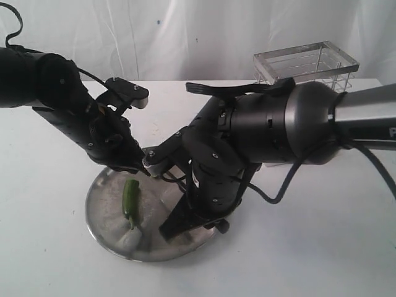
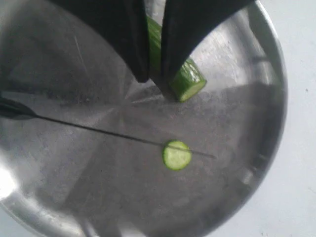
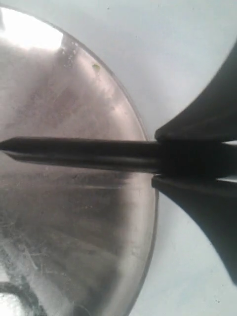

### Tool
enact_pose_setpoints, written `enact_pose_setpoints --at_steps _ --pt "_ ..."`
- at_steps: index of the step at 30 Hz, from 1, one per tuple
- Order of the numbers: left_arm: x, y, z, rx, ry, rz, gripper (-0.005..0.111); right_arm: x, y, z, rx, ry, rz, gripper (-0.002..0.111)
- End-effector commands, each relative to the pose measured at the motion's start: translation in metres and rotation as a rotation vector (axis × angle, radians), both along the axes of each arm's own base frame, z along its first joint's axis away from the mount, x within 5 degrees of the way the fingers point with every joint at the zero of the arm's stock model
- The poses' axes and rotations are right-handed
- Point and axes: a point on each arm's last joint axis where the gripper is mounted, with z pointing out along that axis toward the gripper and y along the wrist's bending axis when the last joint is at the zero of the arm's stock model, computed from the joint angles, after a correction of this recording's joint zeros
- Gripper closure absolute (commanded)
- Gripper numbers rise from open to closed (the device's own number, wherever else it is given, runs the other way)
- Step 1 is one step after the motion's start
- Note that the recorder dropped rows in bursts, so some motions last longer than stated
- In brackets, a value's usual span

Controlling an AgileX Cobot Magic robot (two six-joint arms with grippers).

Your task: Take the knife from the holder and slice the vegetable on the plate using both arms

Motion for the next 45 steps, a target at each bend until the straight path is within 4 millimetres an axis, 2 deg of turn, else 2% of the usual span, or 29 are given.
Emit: enact_pose_setpoints --at_steps 1,3,6,12,14,24,26,29,32,34,36,38,45 --pt "-0.012 -0.007 -0.001 -0.047 0.124 0.092 0.054 0.005 -0.001 0.021 0.085 -0.086 -0.016 0.108" --pt "-0.013 -0.003 0.0 -0.022 0.125 0.128 0.042 0.007 -0.006 0.021 0.021 -0.099 -0.002 0.108" --pt "-0.016 -0.001 -0.003 -0.001 0.17 0.151 0.041 0.011 -0.011 0.022 0.004 -0.117 -0.006 0.108" --pt "-0.025 0.006 -0.035 -0.048 0.156 0.294 0.041 0.014 -0.017 0.031 0.03 -0.142 -0.02 0.108" --pt "-0.024 0.006 -0.039 -0.066 0.118 0.3 0.041 0.013 -0.017 0.035 0.039 -0.151 -0.016 0.108" --pt "-0.013 0.003 -0.073 -0.058 0.151 0.352 0.044 0.011 -0.02 0.049 0.07 -0.181 -0.008 0.108" --pt "-0.011 0.002 -0.079 -0.056 0.151 0.355 0.048 0.01 -0.021 0.051 0.075 -0.186 -0.009 0.108" --pt "-0.01 0.002 -0.083 -0.054 0.149 0.354 0.064 0.009 -0.022 0.055 0.083 -0.194 -0.007 0.108" --pt "-0.01 0.002 -0.082 -0.01 0.14 0.278 0.088 0.009 -0.022 0.058 0.086 -0.2 -0.006 0.108" --pt "-0.01 0.003 -0.078 0.061 0.134 0.157 0.104 0.008 -0.023 0.058 0.078 -0.195 -0.009 0.108" --pt "-0.009 0.003 -0.071 0.12 0.138 0.047 0.107 0.007 -0.025 0.056 0.068 -0.184 -0.021 0.108" --pt "-0.007 0.001 -0.063 0.139 0.156 0.011 0.107 0.005 -0.027 0.052 0.069 -0.173 -0.042 0.108" --pt "-0.006 -0.01 -0.059 0.147 0.124 -0.068 0.107 -0.014 -0.043 0.011 0.099 -0.108 -0.144 0.108"
